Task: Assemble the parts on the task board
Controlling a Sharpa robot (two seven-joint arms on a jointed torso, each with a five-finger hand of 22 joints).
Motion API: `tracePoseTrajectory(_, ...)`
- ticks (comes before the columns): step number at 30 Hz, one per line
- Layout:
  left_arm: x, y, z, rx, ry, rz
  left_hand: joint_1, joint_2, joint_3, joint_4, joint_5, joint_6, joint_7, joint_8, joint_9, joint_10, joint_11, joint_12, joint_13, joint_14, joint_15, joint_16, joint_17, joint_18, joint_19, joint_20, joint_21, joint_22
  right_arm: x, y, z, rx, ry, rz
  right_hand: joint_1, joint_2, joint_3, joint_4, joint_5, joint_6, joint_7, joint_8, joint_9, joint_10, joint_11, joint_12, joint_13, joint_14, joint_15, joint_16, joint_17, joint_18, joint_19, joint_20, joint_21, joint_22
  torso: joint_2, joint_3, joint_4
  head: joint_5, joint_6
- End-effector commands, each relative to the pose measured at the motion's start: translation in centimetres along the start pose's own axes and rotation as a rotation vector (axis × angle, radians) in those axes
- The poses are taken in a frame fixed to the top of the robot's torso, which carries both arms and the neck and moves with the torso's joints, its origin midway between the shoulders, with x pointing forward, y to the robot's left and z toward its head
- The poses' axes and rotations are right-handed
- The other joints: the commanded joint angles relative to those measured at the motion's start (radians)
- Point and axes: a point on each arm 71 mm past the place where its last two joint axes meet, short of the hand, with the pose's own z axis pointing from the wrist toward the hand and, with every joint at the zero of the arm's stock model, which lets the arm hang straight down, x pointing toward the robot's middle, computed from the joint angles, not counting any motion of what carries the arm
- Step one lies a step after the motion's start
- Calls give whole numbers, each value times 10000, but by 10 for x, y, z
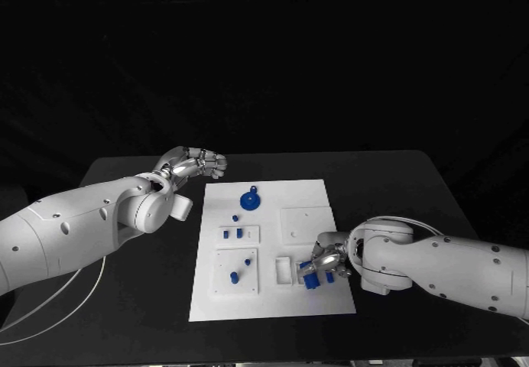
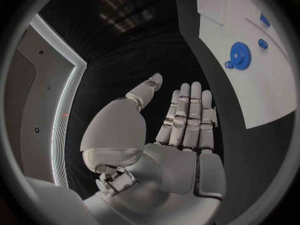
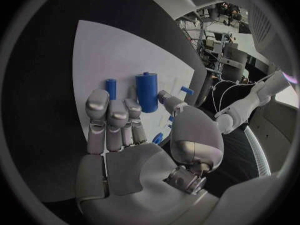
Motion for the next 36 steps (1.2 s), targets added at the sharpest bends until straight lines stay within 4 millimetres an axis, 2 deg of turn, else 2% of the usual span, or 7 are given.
tracePoseTrajectory(1, 2, -1, 0, 60, 96, -57, -77, 23, -40, 8, 3, -47, -21, 55, -9, -89, 1, -13, -12, 13, 48, -65, 13, -42, -6, 26, -61, 11, 6, -2, 4, 90, -221, -512, 229, -90, 36, -176, -7, -111, 96, -147, -973, 6, 72, -64, 26, 39, 37, -43, 19, 998, -43, -40, 77, 163, 4, 3, -7, 15, -22)
tracePoseTrajectory(9, 2, -1, 0, 62, 104, -60, -76, 28, -38, 10, 4, -50, -20, 55, -11, -88, 1, -13, -12, 16, 47, -68, 18, -41, -4, 25, -62, 14, 7, -3, 5, 135, -214, -495, 667, -78, 170, -560, -8, -25, 91, -156, -965, 42, 71, -80, 74, 60, 38, -68, 56, 998, -25, -42, 101, 156, -2, 9, -6, 35, -55)
tracePoseTrajectory(12, 1, -1, 0, 61, 96, -58, -76, 31, -37, 11, 4, -51, -20, 55, -12, -88, 0, -12, -13, 17, 47, -69, 20, -40, -3, 25, -63, 16, 7, -4, 4, 139, -269, -358, 824, 21, 321, -656, -8, 55, 75, -137, -953, 83, 56, -80, 105, 71, 26, -82, 67, 998, -17, -30, 101, 146, -4, 8, -9, 38, -51)
tracePoseTrajectory(19, 1, -1, 0, 59, 91, -56, -75, 33, -35, 11, 5, -52, -20, 56, -13, -88, 0, -12, -14, 19, 46, -72, 25, -39, -2, 24, -65, 19, 8, -5, -2, 45, -118, 384, 809, 168, 671, -573, -2, 297, 21, -72, -918, 184, 7, -93, 158, 100, -14, -113, 91, 998, 7, 36, 114, 138, -7, 9, -10, 70, -26)
tracePoseTrajectory(22, 1, -1, 0, 62, 91, -56, -75, 32, -35, 12, 5, -53, -19, 57, -13, -87, 0, -11, -14, 20, 46, -74, 27, -39, -1, 24, -66, 21, 2, -2, -6, -50, -160, 689, 746, 213, 736, -562, 5, 371, 1, -63, -913, 236, -11, -87, 196, 113, -29, -122, 103, 998, 13, 64, 130, 145, -8, 0, -4, 77, 2)
tracePoseTrajectory(31, 2, -2, 0, 59, 106, -59, -77, 29, -35, 12, 5, -51, -20, 60, -14, -85, -1, -10, -15, 22, 45, -78, 33, -38, 0, 24, -68, 25, -17, 10, -20, -423, 40, 1363, 551, 235, 788, -545, 26, 476, -27, -75, -919, 303, -38, -98, 249, 128, -54, -142, 125, 998, 13, 107, 156, 155, -3, -2, -7, 103, 40)
tracePoseTrajectory(36, 3, -2, 1, 64, 128, -64, -75, 28, -34, 12, 5, -49, -21, 63, -14, -84, -2, -9, -15, 23, 45, -81, 37, -38, 0, 24, -70, 28, -19, 17, -17, -439, 273, 1423, 479, 223, 794, -546, 26, 506, -33, -84, -923, 315, -44, -107, 262, 133, -59, -148, 134, 998, 10, 117, 163, 157, -2, -8, 2, 115, 47)
